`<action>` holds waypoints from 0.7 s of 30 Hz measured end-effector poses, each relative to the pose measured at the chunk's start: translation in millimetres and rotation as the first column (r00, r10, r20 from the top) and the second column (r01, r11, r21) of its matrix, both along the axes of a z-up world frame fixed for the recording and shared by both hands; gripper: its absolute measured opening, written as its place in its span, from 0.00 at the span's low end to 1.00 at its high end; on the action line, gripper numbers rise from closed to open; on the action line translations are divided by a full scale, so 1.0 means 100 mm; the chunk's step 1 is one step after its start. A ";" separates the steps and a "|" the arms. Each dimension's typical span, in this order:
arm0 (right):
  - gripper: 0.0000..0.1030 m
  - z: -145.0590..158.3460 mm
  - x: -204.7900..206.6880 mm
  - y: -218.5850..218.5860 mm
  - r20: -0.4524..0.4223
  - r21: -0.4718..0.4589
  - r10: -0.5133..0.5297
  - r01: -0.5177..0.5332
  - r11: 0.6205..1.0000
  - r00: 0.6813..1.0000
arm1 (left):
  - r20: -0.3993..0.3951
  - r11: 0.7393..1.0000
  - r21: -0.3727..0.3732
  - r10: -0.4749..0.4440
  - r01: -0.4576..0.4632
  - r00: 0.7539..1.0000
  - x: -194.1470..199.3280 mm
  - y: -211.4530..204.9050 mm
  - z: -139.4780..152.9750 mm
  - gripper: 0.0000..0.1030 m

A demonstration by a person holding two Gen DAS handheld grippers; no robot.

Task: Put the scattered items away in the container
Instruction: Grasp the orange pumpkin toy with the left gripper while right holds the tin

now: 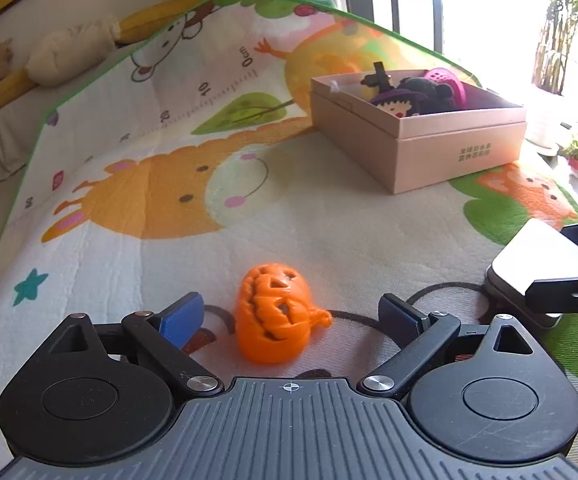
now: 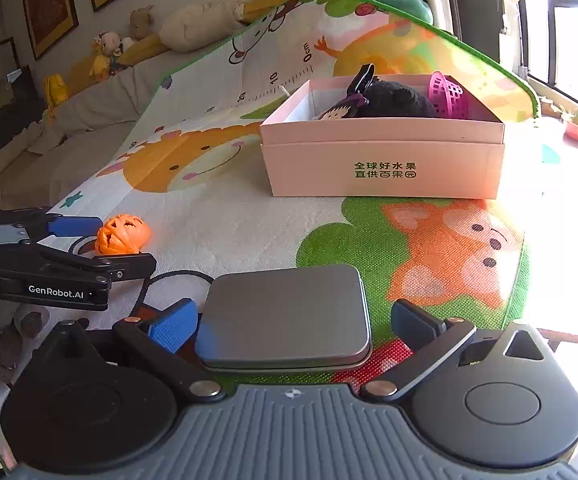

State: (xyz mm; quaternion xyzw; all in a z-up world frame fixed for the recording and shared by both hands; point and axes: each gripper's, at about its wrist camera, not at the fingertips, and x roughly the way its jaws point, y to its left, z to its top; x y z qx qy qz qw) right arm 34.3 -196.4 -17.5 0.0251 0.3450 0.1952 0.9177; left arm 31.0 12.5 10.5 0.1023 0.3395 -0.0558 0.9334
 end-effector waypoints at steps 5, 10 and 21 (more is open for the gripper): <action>1.00 0.00 0.00 0.00 -0.001 -0.001 0.000 0.000 1.000 1.000 | 0.001 0.991 0.074 0.110 -0.110 0.994 -0.05 0.34 0.04 0.98; 1.00 -0.01 0.01 0.02 0.000 -0.012 0.001 -0.001 1.000 1.000 | -0.001 0.976 0.048 0.213 -0.213 0.977 -0.08 0.62 0.09 0.99; 1.00 -0.02 0.00 0.02 0.000 -0.020 0.000 0.000 1.000 1.000 | -0.033 0.969 -0.152 0.192 -0.194 0.981 0.18 0.26 0.05 0.98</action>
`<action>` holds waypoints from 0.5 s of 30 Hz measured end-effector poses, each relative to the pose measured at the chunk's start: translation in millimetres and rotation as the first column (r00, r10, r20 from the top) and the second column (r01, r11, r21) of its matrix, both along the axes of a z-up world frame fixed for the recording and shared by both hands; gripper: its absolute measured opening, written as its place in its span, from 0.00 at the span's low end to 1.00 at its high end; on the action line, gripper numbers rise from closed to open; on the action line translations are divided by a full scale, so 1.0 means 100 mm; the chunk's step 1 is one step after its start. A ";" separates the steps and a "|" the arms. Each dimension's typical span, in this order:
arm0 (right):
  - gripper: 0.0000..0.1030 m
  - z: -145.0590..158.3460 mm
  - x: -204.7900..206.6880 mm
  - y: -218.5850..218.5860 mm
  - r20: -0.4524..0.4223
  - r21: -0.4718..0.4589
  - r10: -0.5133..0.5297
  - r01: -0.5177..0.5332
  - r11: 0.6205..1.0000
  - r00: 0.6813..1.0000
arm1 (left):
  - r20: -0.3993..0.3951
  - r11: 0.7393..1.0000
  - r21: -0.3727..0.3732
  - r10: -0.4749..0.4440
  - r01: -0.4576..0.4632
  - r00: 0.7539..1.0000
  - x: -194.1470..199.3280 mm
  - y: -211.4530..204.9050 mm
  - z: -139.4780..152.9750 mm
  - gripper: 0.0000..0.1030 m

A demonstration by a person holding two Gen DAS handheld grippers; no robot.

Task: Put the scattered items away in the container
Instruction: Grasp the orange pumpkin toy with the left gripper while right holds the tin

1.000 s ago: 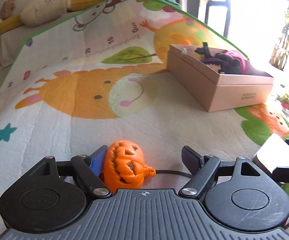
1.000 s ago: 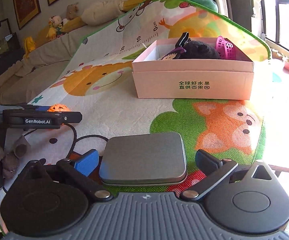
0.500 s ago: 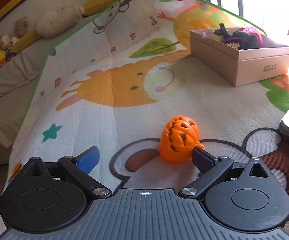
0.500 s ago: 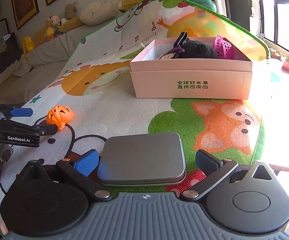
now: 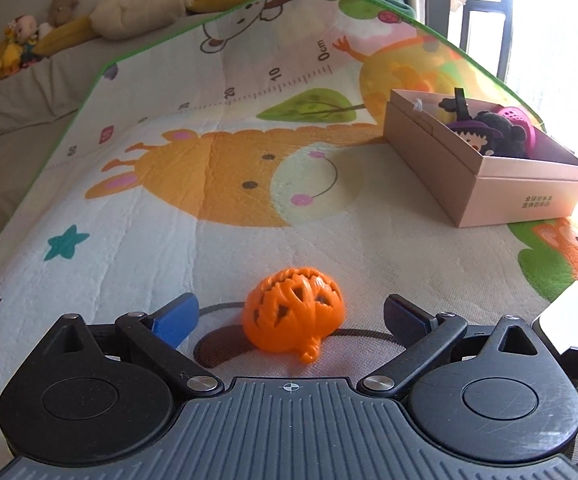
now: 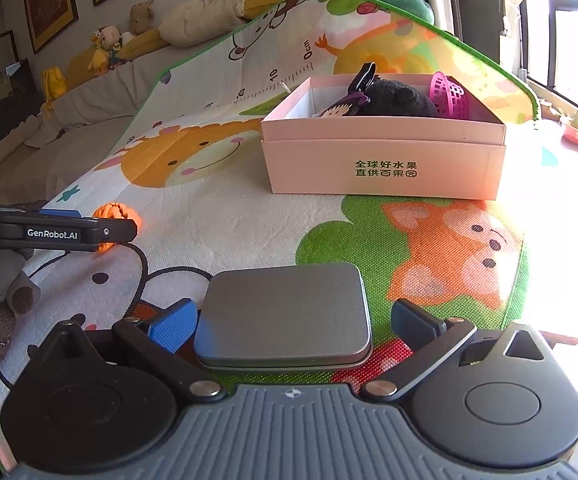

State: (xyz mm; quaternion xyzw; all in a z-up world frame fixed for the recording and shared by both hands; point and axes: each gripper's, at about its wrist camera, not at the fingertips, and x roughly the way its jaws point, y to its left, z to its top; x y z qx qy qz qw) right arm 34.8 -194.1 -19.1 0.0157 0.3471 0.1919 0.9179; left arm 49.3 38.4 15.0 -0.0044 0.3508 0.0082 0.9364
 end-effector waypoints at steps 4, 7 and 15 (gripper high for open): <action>1.00 0.00 0.00 0.01 -0.001 -0.001 0.000 0.000 1.000 1.000 | 0.007 0.999 -0.038 0.008 -0.008 1.000 0.03 0.03 -0.03 0.90; 1.00 0.00 0.00 0.02 -0.001 -0.013 -0.001 0.001 1.000 1.000 | 0.015 1.000 -0.019 -0.004 0.005 1.000 0.02 0.00 -0.03 0.70; 1.00 0.04 -0.03 0.19 0.048 -0.156 0.059 -0.051 0.986 0.997 | 0.030 0.995 -0.010 -0.098 0.098 0.995 -0.26 -0.12 0.06 0.59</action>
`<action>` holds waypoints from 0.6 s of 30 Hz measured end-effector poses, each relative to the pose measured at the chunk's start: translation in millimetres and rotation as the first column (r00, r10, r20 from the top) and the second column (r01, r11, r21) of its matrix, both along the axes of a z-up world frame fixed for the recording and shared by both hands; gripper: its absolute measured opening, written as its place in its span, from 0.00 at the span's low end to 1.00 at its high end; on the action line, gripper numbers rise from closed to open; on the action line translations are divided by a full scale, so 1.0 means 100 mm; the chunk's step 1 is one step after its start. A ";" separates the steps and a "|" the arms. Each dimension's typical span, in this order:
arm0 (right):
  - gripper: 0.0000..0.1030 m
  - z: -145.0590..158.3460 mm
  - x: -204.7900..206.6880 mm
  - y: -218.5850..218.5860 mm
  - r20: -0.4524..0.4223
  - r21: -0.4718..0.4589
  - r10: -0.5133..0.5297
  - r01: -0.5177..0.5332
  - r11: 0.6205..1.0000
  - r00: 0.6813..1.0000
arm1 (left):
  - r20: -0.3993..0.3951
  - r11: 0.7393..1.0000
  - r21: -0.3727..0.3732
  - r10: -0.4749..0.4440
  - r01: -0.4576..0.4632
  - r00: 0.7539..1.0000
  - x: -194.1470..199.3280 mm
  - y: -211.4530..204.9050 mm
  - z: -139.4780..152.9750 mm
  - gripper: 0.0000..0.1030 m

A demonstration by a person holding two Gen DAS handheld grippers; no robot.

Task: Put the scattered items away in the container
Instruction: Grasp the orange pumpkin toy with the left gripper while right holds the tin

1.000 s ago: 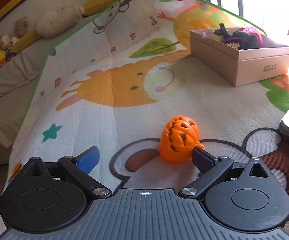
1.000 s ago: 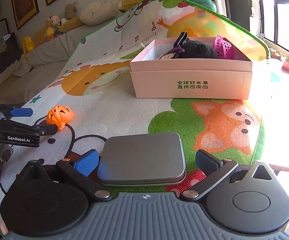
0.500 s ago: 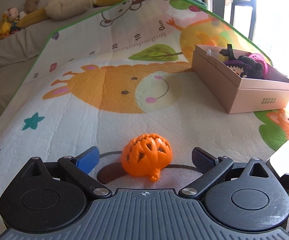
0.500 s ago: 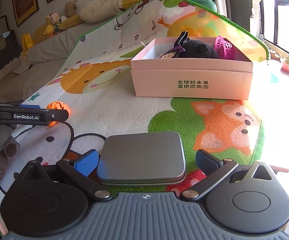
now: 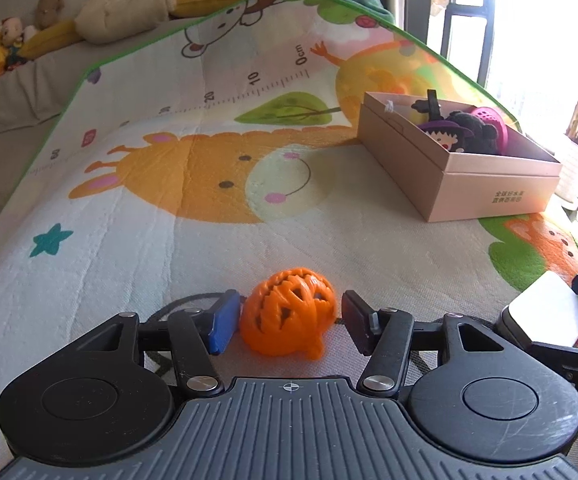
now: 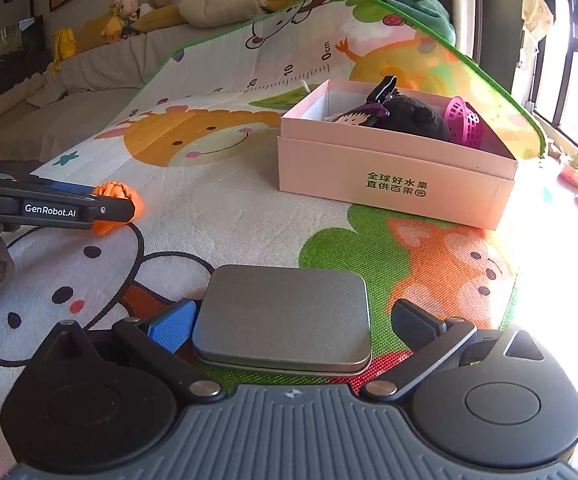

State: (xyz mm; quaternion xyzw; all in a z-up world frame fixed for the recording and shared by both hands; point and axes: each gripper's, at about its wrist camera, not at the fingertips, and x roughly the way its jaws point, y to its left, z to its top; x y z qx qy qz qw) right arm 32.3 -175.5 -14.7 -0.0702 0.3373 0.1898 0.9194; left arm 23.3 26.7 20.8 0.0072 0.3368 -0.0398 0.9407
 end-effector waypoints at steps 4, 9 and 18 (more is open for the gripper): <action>1.00 0.01 0.04 0.00 -0.015 -0.003 0.015 -0.015 1.000 1.000 | 0.018 0.996 -0.035 -0.081 0.082 0.997 -0.16 -0.09 0.04 0.60; 1.00 -0.05 0.00 0.05 -0.010 -0.033 0.018 -0.018 0.999 1.000 | 0.023 0.997 0.005 -0.072 0.072 0.997 -0.20 -0.12 0.01 0.83; 1.00 -0.08 0.04 -0.03 -0.034 0.010 -0.002 0.002 1.000 0.999 | 0.004 0.983 0.169 0.070 -0.070 0.998 0.01 0.17 -0.05 0.92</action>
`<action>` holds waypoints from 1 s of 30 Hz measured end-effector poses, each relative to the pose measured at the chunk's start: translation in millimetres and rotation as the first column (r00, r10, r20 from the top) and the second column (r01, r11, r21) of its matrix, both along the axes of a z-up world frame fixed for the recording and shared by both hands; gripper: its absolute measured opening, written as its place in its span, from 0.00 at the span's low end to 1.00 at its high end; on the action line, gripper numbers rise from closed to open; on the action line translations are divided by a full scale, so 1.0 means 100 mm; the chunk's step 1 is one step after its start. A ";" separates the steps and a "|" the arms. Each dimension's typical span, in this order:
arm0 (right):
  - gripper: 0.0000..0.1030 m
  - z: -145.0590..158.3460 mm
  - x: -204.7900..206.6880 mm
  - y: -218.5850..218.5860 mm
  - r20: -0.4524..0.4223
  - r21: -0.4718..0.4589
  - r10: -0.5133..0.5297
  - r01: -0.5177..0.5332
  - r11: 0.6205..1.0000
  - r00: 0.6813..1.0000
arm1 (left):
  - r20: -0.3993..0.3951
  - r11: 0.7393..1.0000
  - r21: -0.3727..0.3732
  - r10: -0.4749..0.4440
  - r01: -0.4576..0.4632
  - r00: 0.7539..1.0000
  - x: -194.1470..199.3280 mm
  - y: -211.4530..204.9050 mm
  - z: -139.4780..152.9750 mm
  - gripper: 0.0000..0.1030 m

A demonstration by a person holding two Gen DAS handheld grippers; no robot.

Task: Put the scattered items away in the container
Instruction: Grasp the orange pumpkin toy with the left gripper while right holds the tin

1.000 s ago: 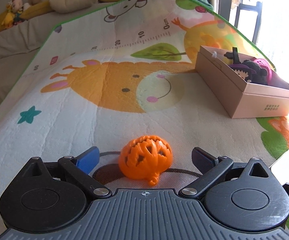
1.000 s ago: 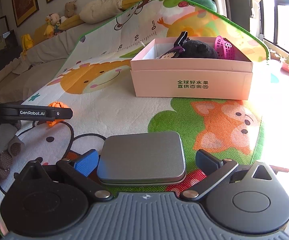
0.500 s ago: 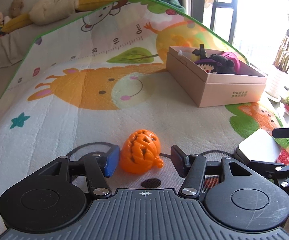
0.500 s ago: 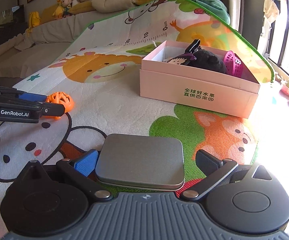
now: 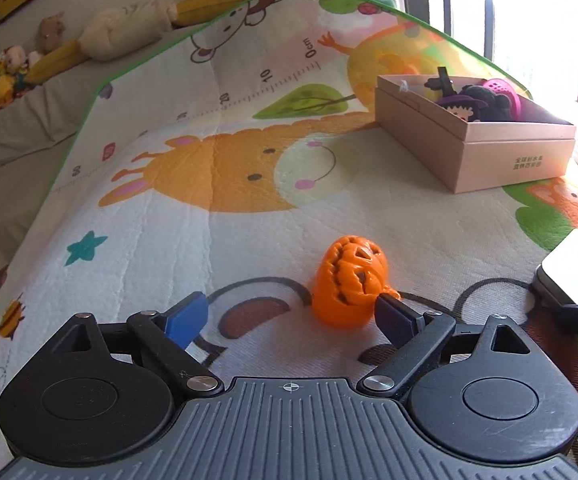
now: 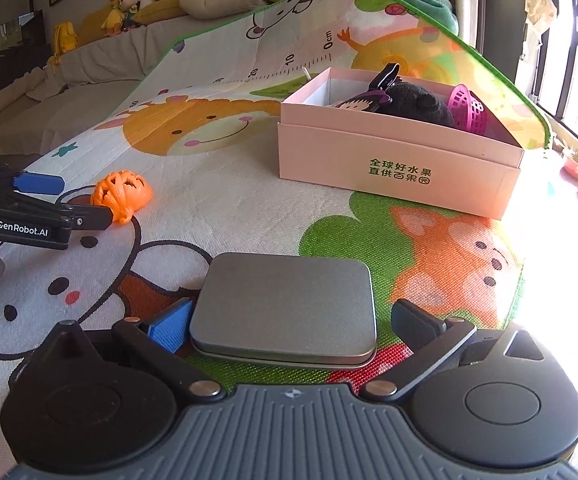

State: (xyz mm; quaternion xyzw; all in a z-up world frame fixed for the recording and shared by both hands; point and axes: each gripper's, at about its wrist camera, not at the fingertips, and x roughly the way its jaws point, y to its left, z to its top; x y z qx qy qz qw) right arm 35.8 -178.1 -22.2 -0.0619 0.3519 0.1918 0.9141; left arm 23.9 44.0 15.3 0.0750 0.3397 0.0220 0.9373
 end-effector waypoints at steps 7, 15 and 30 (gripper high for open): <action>1.00 0.00 0.00 0.01 -0.001 0.001 -0.005 0.005 1.000 1.000 | -0.002 0.991 -0.081 0.104 -0.104 0.995 -0.01 0.37 0.12 0.92; 1.00 0.00 0.00 -0.02 0.000 0.011 -0.011 0.011 1.000 1.000 | -0.006 0.988 -0.155 -0.009 0.008 1.000 0.21 -0.17 0.06 0.88; 0.92 0.02 -0.03 -0.04 0.012 0.030 0.001 -0.002 1.000 1.000 | 0.006 0.979 -0.132 -0.158 0.158 0.987 0.09 -0.44 0.00 0.62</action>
